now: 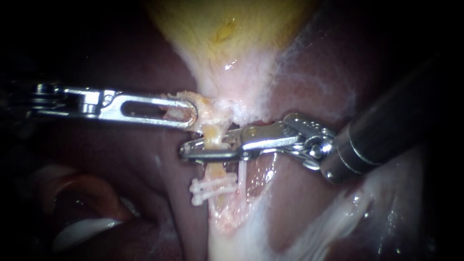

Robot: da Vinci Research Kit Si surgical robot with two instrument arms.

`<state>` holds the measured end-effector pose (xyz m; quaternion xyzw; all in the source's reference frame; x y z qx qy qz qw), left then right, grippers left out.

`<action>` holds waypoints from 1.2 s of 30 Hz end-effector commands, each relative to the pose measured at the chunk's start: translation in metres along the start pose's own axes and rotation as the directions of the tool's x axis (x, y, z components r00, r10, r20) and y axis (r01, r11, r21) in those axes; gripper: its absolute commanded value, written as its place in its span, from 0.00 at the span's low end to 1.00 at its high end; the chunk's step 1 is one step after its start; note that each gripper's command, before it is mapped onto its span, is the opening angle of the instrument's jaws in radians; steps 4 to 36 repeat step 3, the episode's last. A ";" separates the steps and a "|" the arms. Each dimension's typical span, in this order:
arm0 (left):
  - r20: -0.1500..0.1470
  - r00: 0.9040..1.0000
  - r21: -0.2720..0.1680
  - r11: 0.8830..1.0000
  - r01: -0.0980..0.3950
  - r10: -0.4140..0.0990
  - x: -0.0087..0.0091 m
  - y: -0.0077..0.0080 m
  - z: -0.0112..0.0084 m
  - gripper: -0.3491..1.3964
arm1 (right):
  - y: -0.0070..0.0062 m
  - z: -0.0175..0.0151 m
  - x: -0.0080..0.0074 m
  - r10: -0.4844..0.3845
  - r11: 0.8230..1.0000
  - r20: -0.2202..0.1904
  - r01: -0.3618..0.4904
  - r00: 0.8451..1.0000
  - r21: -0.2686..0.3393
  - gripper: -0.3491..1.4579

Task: Clipping third clip left tube

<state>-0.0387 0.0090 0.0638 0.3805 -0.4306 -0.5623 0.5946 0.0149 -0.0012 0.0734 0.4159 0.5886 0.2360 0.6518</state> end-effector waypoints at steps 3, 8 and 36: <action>0.000 1.000 0.000 1.000 0.000 0.000 0.0000 0.0000 0.0000 0.00 | 0.0000 0.0000 0.0000 0.000 1.000 0.000 0.000 1.000 0.000 0.00; 0.000 1.000 0.000 1.000 0.000 0.000 0.0000 0.0000 0.0000 0.00 | 0.0000 0.0000 0.0000 0.000 1.000 0.000 0.000 1.000 0.000 0.00; 0.000 1.000 0.000 1.000 0.000 0.000 0.0000 0.0000 0.0000 0.00 | 0.0000 0.0000 0.0000 0.000 1.000 0.000 0.000 1.000 0.000 0.00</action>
